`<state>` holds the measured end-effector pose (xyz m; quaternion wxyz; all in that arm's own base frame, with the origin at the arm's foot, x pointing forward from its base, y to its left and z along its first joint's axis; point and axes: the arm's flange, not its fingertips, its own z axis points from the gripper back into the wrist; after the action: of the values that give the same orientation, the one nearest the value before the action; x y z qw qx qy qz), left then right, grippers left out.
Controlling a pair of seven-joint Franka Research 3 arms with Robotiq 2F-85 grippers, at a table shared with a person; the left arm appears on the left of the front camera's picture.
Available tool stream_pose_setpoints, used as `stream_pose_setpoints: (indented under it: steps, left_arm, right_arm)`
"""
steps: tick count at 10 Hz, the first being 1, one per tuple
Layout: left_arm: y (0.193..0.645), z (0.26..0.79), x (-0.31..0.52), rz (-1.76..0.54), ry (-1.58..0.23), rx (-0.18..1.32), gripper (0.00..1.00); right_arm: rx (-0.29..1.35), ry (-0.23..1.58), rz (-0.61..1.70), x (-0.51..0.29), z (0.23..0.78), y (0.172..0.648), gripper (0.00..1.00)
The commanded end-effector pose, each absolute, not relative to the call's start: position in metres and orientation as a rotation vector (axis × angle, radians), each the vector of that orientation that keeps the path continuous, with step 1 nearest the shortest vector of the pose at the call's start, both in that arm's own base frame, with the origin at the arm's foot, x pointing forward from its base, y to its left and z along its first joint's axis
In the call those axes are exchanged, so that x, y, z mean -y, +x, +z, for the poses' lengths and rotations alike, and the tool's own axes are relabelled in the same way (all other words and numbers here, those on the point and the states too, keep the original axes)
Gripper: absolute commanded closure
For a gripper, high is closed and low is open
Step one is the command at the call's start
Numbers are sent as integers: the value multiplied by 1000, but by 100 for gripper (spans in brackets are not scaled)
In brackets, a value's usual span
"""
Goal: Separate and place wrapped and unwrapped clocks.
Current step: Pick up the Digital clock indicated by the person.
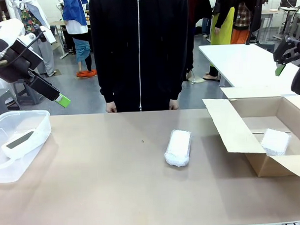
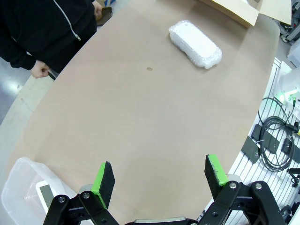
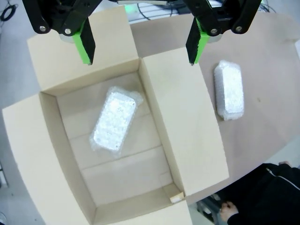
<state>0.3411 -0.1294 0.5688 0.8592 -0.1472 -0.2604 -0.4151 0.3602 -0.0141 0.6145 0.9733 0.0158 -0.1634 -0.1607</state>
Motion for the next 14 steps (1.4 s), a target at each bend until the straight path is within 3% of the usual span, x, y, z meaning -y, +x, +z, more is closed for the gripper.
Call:
stream_pose_setpoints:
  steps: [1,2,3,4,6,9,11,14]
  left_arm:
    - [341,568,128,-876,-326,546,0]
    - [341,568,128,-876,-326,546,0]
    - [341,568,128,-876,-326,546,0]
    - [341,568,128,-876,-326,546,0]
    - [341,568,128,-876,-326,546,0]
    - [341,568,128,-876,-326,546,0]
    - [341,568,128,-876,-326,546,0]
    - [341,568,128,-876,-326,546,0]
  right_arm:
    - [330,29,-330,15,615,360,0]
    - [330,32,-324,14,614,360,0]
    - [451,-10,-101,-2,620,353,0]
    - [463,41,230,-21,620,341,0]
    - [462,98,561,-34,613,311,0]
    - [656,157,981,-40,604,298,0]
    - [828,187,1105,-48,589,314,0]
    - [846,333,1114,-41,583,311,0]
